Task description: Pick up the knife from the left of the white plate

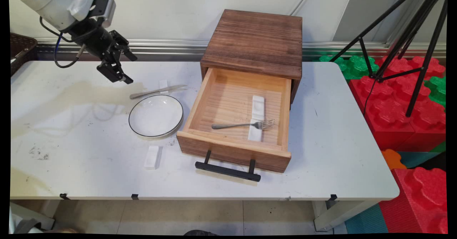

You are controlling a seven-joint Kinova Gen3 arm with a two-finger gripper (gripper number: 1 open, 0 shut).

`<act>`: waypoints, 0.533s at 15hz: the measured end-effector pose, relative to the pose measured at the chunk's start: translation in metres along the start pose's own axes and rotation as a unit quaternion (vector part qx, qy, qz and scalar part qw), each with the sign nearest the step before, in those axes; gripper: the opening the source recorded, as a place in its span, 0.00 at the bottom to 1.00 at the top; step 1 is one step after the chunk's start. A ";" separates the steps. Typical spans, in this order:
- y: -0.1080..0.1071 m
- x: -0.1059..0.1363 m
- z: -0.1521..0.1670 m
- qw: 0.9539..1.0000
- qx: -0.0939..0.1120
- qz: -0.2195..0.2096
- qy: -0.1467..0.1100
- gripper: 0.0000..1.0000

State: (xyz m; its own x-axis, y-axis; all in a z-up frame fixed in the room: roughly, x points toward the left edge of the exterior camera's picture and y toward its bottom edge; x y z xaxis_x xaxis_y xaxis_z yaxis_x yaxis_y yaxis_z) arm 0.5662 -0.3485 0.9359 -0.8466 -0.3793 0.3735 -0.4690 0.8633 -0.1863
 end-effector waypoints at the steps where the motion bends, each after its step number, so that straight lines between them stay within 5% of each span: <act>1: -0.005 -0.005 0.005 1.000 0.003 -0.004 -0.008 1.00; 8: -0.031 -0.034 0.046 0.999 0.010 -0.017 -0.042 1.00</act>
State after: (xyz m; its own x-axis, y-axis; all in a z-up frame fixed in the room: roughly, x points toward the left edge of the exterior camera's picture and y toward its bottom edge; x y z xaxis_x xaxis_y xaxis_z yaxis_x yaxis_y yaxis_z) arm 0.5978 -0.3775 0.8868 -0.8477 -0.4362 0.3019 -0.5023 0.8430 -0.1924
